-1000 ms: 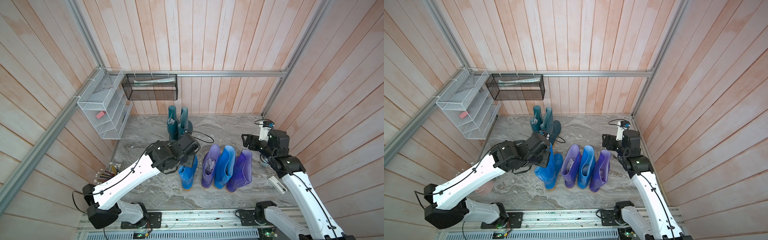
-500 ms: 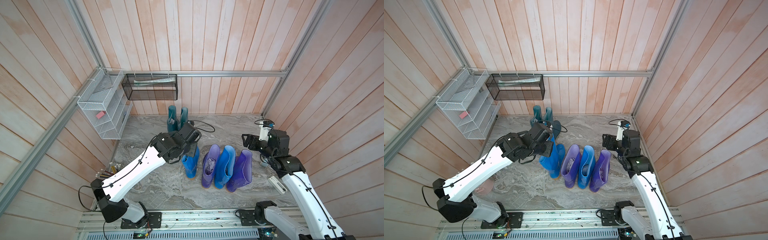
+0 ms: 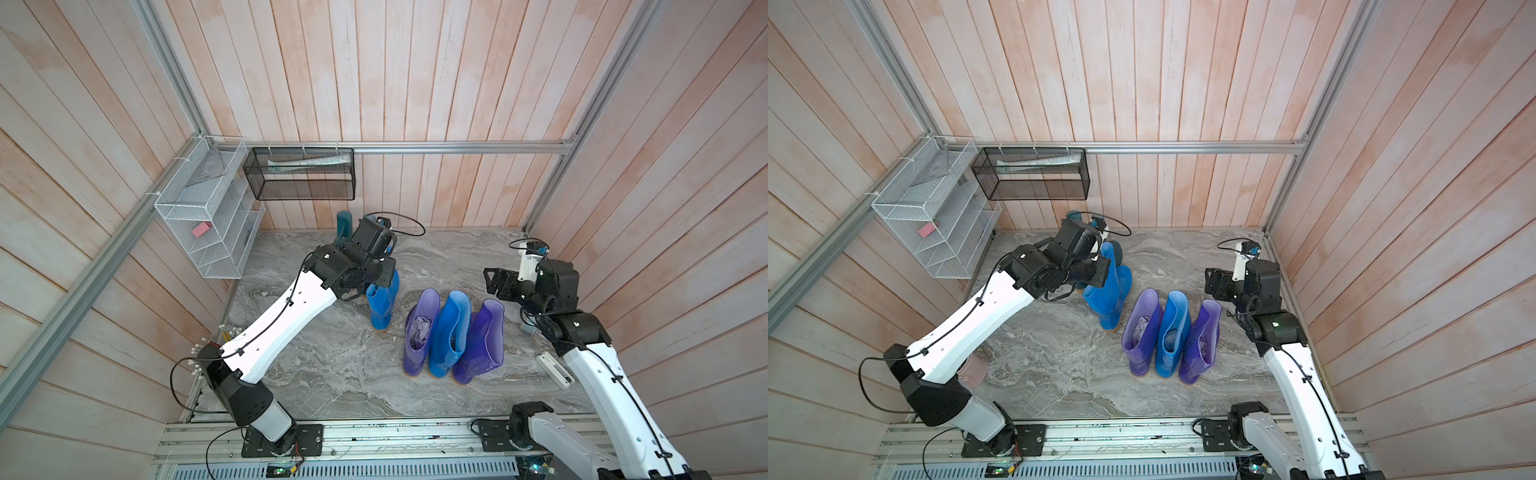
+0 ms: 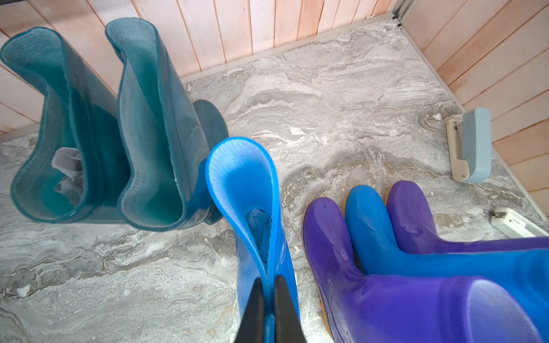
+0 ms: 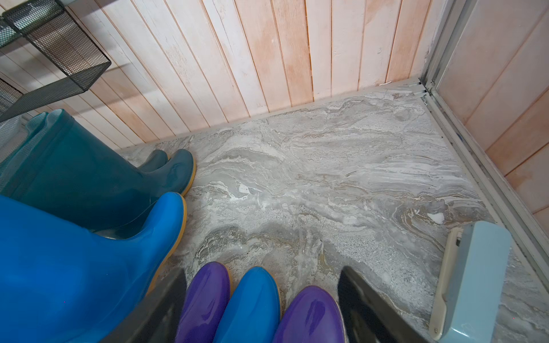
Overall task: Match and arrange rain boots in pairs
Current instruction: Place the rain boot at the center of the board.
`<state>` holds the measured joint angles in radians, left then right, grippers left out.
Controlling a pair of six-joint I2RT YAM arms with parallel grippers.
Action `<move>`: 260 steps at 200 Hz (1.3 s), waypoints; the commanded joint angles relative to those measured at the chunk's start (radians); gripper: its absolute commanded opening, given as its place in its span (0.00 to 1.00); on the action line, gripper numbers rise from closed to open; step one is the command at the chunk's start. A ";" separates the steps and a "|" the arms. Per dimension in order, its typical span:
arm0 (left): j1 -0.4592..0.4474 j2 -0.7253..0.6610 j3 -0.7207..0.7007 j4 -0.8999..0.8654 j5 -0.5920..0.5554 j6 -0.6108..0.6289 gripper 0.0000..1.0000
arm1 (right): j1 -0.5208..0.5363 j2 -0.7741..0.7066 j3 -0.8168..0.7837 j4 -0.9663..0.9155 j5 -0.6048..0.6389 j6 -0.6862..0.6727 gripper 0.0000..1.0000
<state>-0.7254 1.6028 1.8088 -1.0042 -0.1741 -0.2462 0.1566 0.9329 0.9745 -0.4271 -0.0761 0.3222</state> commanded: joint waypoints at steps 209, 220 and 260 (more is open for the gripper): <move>0.155 0.250 0.098 0.488 0.155 0.143 0.00 | -0.005 0.006 0.029 -0.037 0.032 -0.012 0.82; 0.155 0.257 0.099 0.495 0.153 0.147 0.00 | -0.005 0.007 0.031 -0.039 0.033 -0.014 0.82; 0.155 0.274 0.101 0.510 0.127 0.162 0.08 | -0.005 0.010 0.032 -0.041 0.034 -0.016 0.82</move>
<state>-0.5758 1.8706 1.8591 -0.6048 -0.0113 -0.1112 0.1555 0.9367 0.9752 -0.4461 -0.0566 0.3172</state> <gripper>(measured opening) 0.071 0.822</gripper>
